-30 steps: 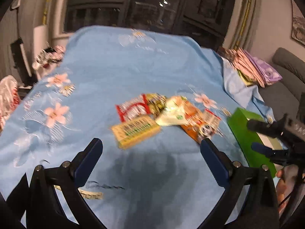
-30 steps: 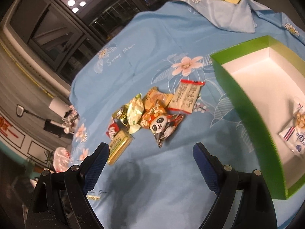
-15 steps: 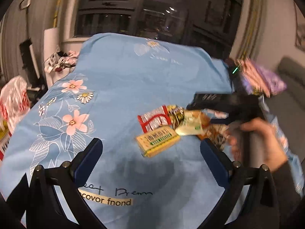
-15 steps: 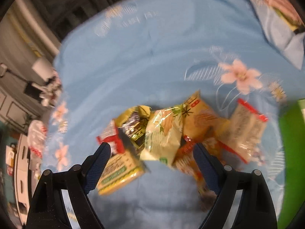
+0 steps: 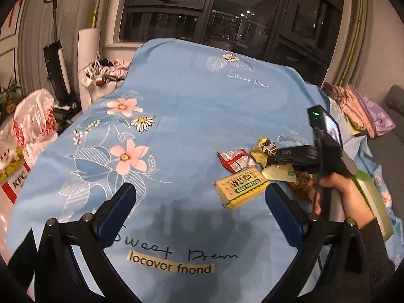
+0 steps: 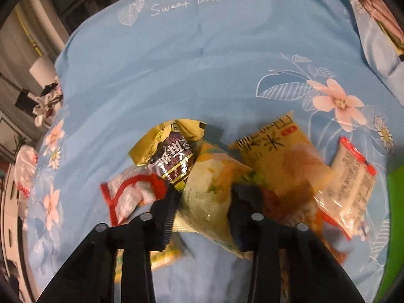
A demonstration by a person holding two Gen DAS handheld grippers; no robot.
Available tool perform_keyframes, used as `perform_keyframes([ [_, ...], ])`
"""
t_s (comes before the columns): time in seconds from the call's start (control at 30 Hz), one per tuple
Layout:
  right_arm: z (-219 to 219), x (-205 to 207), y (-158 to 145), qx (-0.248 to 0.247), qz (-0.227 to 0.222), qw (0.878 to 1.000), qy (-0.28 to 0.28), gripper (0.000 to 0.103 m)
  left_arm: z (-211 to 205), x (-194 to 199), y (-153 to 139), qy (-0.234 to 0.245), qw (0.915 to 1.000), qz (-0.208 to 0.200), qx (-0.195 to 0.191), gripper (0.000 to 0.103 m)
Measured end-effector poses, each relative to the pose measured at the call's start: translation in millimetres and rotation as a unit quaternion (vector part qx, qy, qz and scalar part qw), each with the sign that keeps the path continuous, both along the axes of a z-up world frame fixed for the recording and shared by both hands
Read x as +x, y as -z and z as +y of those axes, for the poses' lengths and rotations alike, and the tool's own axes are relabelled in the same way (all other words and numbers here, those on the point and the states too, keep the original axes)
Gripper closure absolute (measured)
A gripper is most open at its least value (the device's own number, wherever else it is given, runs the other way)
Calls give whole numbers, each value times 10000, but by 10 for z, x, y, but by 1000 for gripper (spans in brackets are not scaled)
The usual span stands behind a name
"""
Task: Organize snacks
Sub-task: 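Move the right tool back over the snack pile, then grasp the cream bag with green label using the right tool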
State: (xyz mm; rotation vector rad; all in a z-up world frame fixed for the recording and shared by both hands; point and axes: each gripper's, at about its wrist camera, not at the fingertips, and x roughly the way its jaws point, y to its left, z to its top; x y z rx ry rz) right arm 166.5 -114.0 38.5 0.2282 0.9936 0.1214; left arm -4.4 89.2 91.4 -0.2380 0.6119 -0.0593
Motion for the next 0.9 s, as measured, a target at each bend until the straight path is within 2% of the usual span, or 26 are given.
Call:
perform_keyframes([
  [0.1,-91,-243,-155,-2,-190,9997,-166,73,1,14,3,30,9999,68,-99,0],
  [0.2,-176,-542,-310,215,-420,9983,-334,84,-70,34,19,53,9998,152,78,0],
  [0.23,-216,-691,-352,341,-488,9974,-417,92,-101,34,26,71,9997,167,168,0],
  [0.27,-221,-758,-383,372,-528,9968,-465,94,-136,33,34,108,9994,184,275,0],
  [0.37,-201,-1091,-410,357,-738,9938,-752,94,-247,21,66,294,9975,254,597,0],
  [0.43,-152,-1195,-326,53,-518,9952,-831,94,-298,17,91,267,9962,295,776,0],
  [0.5,-78,-1116,-275,-74,-378,9962,-785,94,-322,21,117,254,9964,355,723,0],
  [0.6,-144,-973,-248,139,-219,9986,-455,91,-350,5,120,440,9967,416,549,0],
  [0.67,-119,-859,-214,178,-152,9987,-443,76,-376,-5,103,478,9961,341,662,0],
  [0.73,-7,-638,-120,-155,79,9989,-437,67,-394,0,99,401,9952,300,846,0],
  [0.8,68,-521,-20,-142,123,9988,-458,67,-376,28,120,343,9950,376,865,0],
  [0.87,96,-454,76,-116,68,9994,-333,75,-343,51,141,320,9953,467,788,0],
  [0.9,74,-478,94,61,-43,9996,-260,76,-318,56,151,329,9954,499,750,0],
])
